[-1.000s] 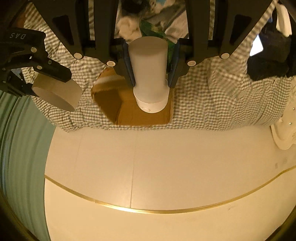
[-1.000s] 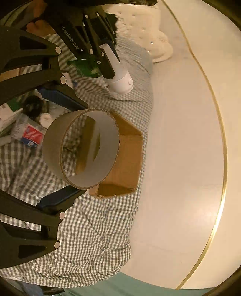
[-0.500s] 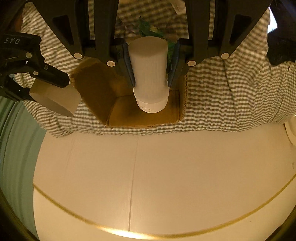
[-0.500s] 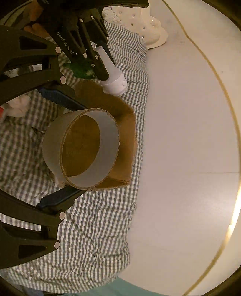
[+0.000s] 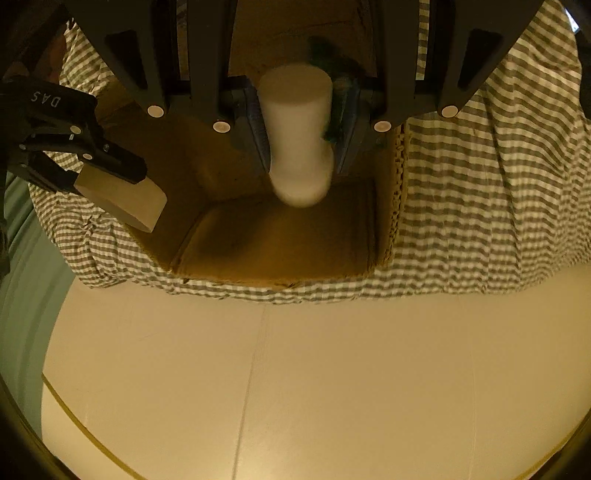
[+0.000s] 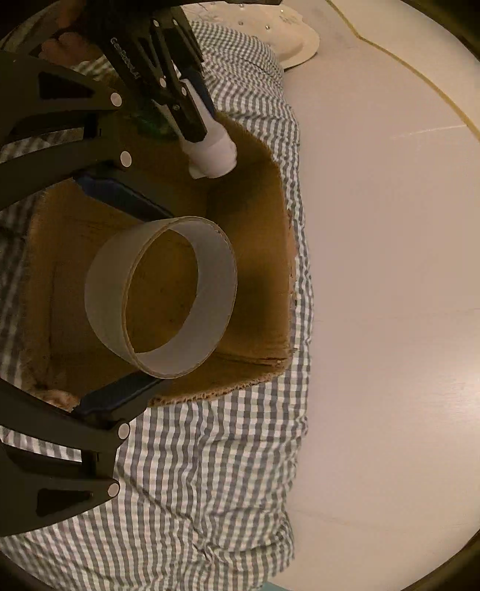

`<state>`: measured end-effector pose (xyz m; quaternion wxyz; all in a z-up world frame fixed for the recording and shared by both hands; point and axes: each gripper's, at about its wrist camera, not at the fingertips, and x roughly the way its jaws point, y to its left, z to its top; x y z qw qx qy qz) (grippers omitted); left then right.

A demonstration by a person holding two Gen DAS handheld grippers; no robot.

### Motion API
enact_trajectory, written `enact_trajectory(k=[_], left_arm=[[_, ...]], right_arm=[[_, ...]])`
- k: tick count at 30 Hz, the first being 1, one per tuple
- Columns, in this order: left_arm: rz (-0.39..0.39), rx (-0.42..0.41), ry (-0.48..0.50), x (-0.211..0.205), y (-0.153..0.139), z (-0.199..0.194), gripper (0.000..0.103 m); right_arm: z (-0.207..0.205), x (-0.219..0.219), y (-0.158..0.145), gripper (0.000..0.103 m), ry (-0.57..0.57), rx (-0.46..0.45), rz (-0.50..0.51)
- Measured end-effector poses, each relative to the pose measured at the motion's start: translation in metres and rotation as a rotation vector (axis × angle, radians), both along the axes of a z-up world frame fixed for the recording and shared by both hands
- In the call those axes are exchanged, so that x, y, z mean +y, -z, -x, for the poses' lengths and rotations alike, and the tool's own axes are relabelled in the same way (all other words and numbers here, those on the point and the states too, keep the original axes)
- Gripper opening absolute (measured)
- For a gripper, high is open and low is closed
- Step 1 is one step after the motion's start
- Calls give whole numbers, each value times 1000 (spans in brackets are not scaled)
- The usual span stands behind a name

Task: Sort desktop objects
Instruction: 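Carry both items over the cardboard box and open both grippers to drop them, then withdraw both grippers from the box back toward the pile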

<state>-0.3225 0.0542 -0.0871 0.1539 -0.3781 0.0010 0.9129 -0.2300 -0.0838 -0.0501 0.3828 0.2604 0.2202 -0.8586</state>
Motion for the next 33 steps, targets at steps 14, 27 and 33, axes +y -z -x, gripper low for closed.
enact_trajectory(k=[14, 27, 33], left_arm=[[16, 76, -76, -14, -71, -53, 86], [-19, 26, -121, -72, -128, -201, 92], [34, -19, -81, -69, -103, -262, 92]], right_arm=[[-46, 38, -33, 87, 29, -4, 71], [-214, 143, -147, 92, -16, 128, 153], [-265, 182, -133, 96, -50, 121, 139]])
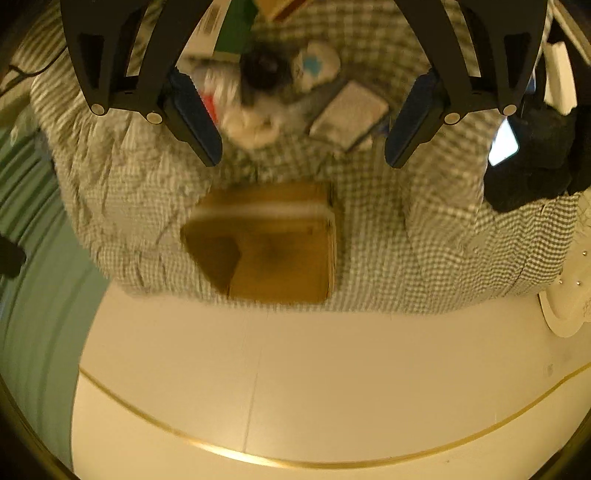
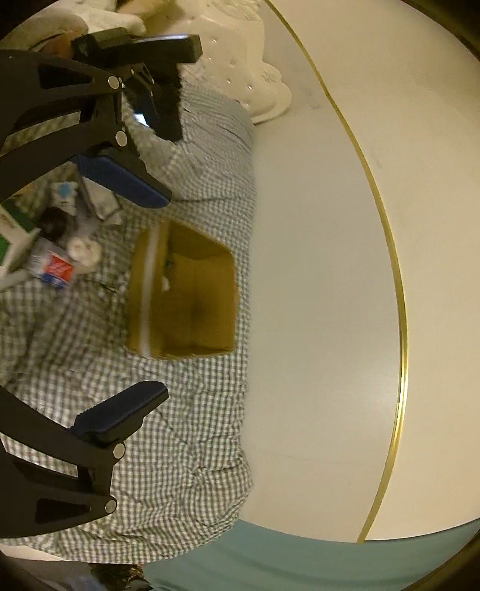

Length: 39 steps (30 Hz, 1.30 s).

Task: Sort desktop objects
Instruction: 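Withdraw both grippers from the box back toward the pile, then grasp the small brown box with the left gripper while the right grasps the green medicine box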

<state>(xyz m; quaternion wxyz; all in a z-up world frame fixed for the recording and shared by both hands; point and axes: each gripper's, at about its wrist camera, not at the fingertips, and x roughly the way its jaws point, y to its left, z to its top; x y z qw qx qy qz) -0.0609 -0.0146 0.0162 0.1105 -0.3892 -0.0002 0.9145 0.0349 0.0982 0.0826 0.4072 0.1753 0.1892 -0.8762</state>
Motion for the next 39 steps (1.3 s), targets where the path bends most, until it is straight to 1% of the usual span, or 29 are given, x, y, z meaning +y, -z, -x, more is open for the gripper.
enact_trajectory(k=[2, 4, 8, 10, 11, 12, 14, 15, 17, 18, 20, 22, 24, 25, 26, 27, 29, 31, 32, 33, 34, 35, 36, 37, 38, 39], left_arm=[[9, -21, -6, 2, 14, -13, 92], [21, -40, -34, 1, 32, -27, 92], [43, -91, -34, -1, 67, -47, 92], [47, -149, -37, -6, 89, -58, 92], [25, -192, -32, -9, 97, -62, 92], [-15, -247, -32, -13, 108, -65, 92], [-41, -299, -37, -16, 119, -70, 92], [-24, -307, -37, -15, 122, -71, 92], [9, -311, -28, -9, 124, -72, 93], [40, -328, -15, -3, 127, -70, 95], [73, -360, 17, 4, 135, -66, 95], [71, -393, 52, 11, 143, -63, 95], [63, -386, 58, 12, 142, -66, 88], [50, -382, 64, 12, 139, -68, 79], [39, -374, 65, 12, 136, -70, 73], [28, -365, 70, 11, 132, -73, 70], [-12, -358, 94, 12, 126, -77, 60], [-32, -327, 115, 15, 117, -85, 58], [-47, -306, 140, 18, 111, -87, 58], [-67, -288, 185, 24, 106, -92, 58], [-74, -290, 213, 27, 106, -92, 58], [-72, -310, 248, 32, 109, -92, 58], [-63, -362, 280, 38, 119, -90, 58], [-54, -424, 284, 41, 131, -87, 58], [-65, -488, 287, 41, 143, -84, 57], [-102, -539, 287, 38, 151, -82, 56]], right_arm=[[-9, 7, 19, 96, -2, -5, -25], [-14, 13, 40, 95, -7, -10, -56], [-17, 30, 84, 96, -20, -40, -120], [-13, 40, 109, 95, -7, -62, -138], [-11, 46, 118, 96, 1, -76, -140], [-7, 52, 125, 96, 8, -98, -141], [2, 59, 143, 96, 19, -159, -145], [7, 59, 149, 96, 22, -185, -152], [13, 58, 155, 96, 26, -202, -165], [14, 57, 157, 96, 28, -200, -168], [15, 55, 155, 96, 31, -198, -172], [18, 55, 154, 96, 37, -204, -169], [20, 56, 155, 96, 45, -215, -161], [21, 56, 156, 96, 49, -219, -159], [21, 56, 156, 96, 48, -221, -159], [20, 56, 156, 96, 42, -222, -159], [17, 55, 156, 96, 28, -224, -161], [13, 52, 157, 96, 7, -223, -164], [11, 51, 157, 96, 4, -221, -167], [10, 50, 159, 96, 3, -218, -172], [10, 49, 160, 96, 5, -218, -176], [10, 49, 161, 96, 6, -220, -179], [10, 49, 162, 96, 6, -227, -181], [10, 48, 162, 96, 2, -236, -180], [9, 49, 161, 96, -2, -241, -178], [8, 49, 161, 95, -5, -241, -174]])
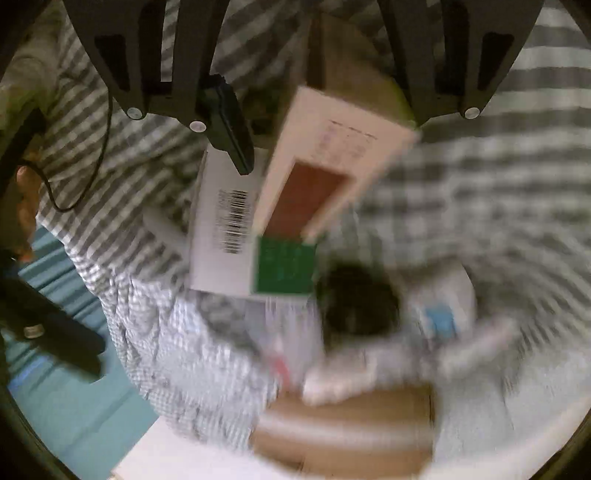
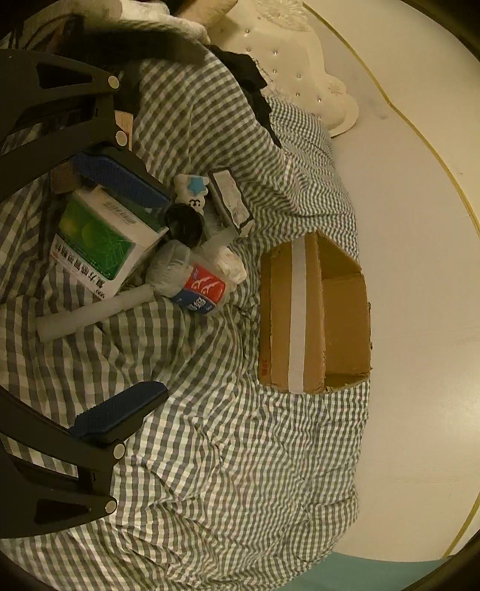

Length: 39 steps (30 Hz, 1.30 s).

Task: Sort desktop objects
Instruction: 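Grasp the small brown box with the left gripper while the right grasps the green medicine box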

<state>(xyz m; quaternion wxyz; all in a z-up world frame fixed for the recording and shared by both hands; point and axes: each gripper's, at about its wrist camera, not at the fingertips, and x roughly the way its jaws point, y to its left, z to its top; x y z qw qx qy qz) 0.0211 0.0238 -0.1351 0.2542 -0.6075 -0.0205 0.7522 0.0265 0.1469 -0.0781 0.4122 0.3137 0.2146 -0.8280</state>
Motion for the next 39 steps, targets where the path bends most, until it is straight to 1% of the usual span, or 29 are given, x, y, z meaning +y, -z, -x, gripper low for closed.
enact_trajectory(k=[1, 2, 4, 6, 9, 13, 15, 17, 19, 22, 24, 26, 28, 29, 32, 36, 39], left_arm=[[-19, -5, -15, -4, 0, 1, 39], [-16, 11, -28, -6, -3, 1, 30], [9, 68, -55, -9, -14, 2, 30], [18, 128, -87, -14, -28, 1, 30], [26, 214, -166, -28, -54, 9, 30], [89, 323, -236, -30, -82, 26, 30], [130, 382, -294, -37, -88, 33, 30], [145, 411, -325, -38, -85, 35, 30], [146, 416, -339, -36, -77, 34, 30], [182, 398, -324, -34, -60, 34, 30], [180, 400, -325, -35, -55, 31, 30], [181, 411, -326, -33, -52, 29, 30], [176, 410, -326, -35, -51, 29, 30], [176, 409, -324, -39, -50, 26, 30], [170, 406, -325, -42, -52, 25, 30], [156, 406, -330, -44, -55, 24, 30], [153, 410, -327, -43, -56, 24, 30]], right_arm=[[-1, 1, 0, 95, 0, 2, 2], [-1, 1, -1, 95, -1, 2, 5], [-2, 1, -2, 96, -3, 1, 8], [-1, 2, -1, 96, -5, -8, 5], [-2, 2, -1, 96, -33, -63, 20], [-9, -5, 4, 95, -58, -109, 0], [-13, -12, 12, 96, -77, -145, -33], [-18, -19, 22, 95, -82, -171, -74], [-24, -25, 36, 95, -67, -182, -131], [-26, -31, 57, 95, -11, -180, -212], [-23, -31, 67, 95, 22, -194, -237], [-17, -30, 77, 95, 68, -229, -257], [-11, -29, 84, 95, 102, -259, -268], [-9, -29, 86, 95, 239, -369, -262], [-3, -32, 95, 95, 270, -391, -277], [8, -33, 109, 95, 310, -474, -254], [14, -36, 118, 98, 324, -528, -237]])
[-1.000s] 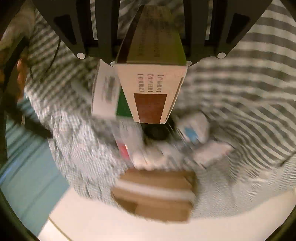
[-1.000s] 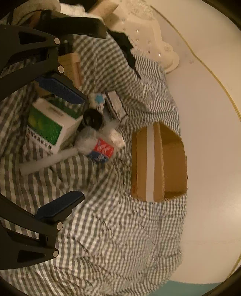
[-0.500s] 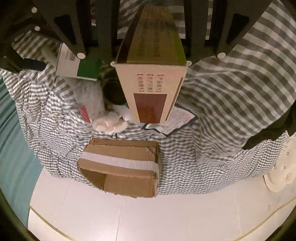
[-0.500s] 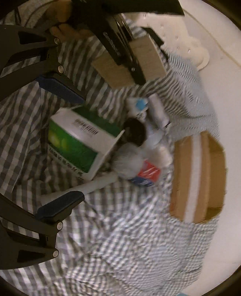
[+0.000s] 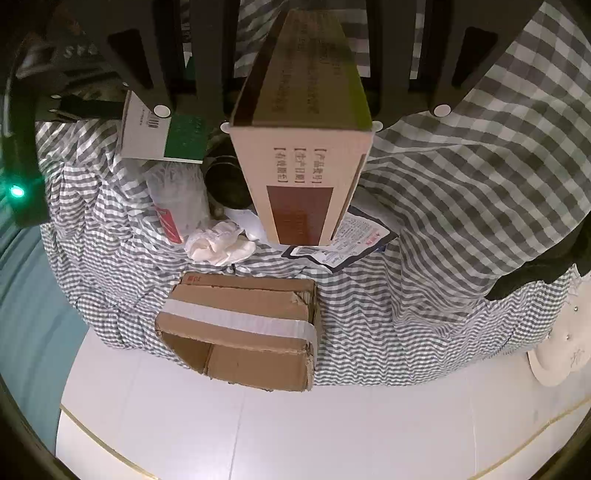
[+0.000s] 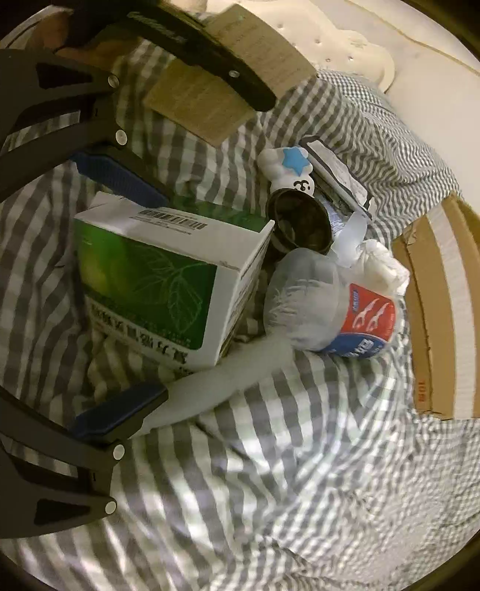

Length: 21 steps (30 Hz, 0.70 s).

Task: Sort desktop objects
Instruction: 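Grasp the small brown box with the left gripper while the right grasps the green medicine box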

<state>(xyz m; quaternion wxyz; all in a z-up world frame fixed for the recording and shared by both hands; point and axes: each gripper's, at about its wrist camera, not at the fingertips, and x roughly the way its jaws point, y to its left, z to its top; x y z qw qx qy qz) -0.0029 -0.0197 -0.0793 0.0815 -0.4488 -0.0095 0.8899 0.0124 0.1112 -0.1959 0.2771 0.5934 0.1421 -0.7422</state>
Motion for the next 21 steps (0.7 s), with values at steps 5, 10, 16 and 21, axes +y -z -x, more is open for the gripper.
enact_trajectory(k=[5, 10, 16, 21], left_arm=[[-5, -3, -1, -1, 1, 1, 30], [-2, -6, -1, -1, 2, 1, 30], [-15, -3, -18, -6, 2, 0, 30], [-25, 5, -41, -12, -2, 1, 30]], right_arm=[[12, -6, 20, 103, 36, -75, 17], [1, -13, 17, 100, -5, -28, 12], [-20, -17, -7, 94, -80, 50, 64], [-42, -24, -39, 93, -170, 198, 79]])
